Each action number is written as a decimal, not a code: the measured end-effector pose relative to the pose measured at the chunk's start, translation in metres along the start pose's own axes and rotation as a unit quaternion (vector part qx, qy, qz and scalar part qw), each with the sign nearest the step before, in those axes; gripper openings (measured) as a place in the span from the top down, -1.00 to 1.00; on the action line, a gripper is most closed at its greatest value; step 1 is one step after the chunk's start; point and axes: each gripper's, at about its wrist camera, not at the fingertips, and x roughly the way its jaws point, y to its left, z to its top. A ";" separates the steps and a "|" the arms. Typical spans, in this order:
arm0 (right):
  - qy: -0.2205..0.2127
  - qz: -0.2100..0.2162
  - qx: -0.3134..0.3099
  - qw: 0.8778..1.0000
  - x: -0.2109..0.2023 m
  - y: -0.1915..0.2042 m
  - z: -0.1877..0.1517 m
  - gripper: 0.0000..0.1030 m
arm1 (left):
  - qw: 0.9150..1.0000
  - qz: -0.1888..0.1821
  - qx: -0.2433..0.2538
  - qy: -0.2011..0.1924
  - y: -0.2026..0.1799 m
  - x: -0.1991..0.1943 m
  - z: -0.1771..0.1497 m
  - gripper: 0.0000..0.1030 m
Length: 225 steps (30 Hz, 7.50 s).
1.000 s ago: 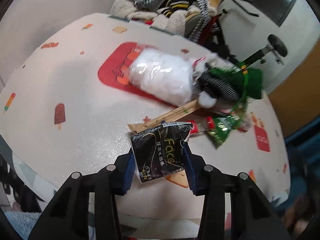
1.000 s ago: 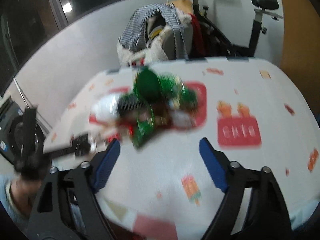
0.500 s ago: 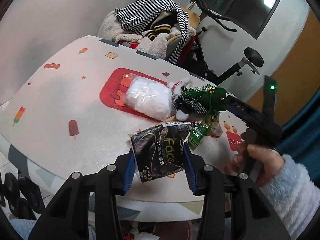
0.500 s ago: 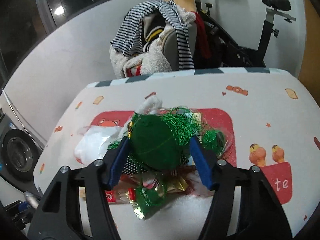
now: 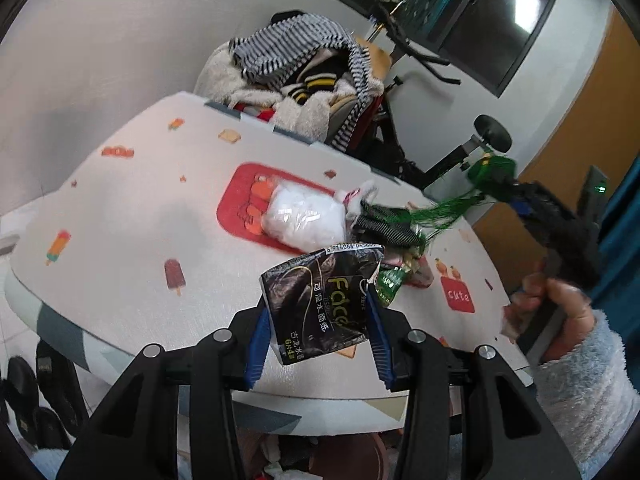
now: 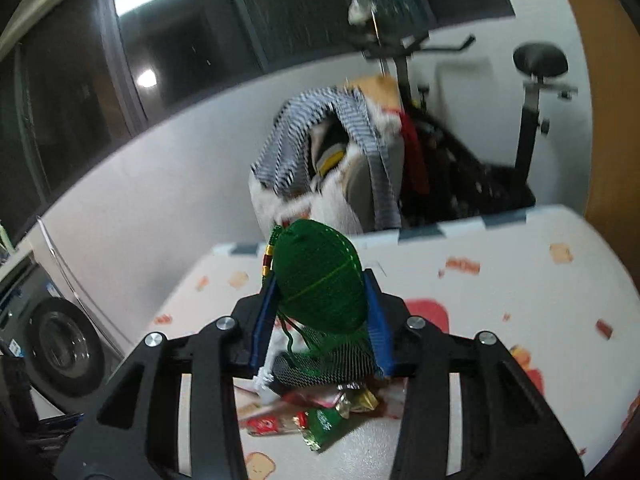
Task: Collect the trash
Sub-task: 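Grasp the green mesh bag with the right tool while the left tool holds the wrapper, then move both tools over the brown bin and open them to drop wrapper and mesh bag, then grasp the black dotted glove with the right tool and lift it, then grasp the white plastic bag with the left tool while the right tool holds the glove, then lower the left tool over the brown bin and release the white bag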
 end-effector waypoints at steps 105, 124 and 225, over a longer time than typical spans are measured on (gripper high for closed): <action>0.203 -0.113 0.041 0.972 -0.125 0.034 -0.195 -0.89 | 0.981 -0.010 0.109 0.157 -0.060 -0.001 -0.137 -0.63; 0.181 -0.090 0.033 0.979 -0.096 0.026 -0.178 -0.89 | 0.993 0.043 0.078 0.080 -0.031 -0.005 -0.112 -0.89; 0.107 -0.010 0.000 0.994 -0.094 0.004 -0.099 0.69 | 0.993 0.074 0.052 -0.072 0.010 0.081 0.122 0.46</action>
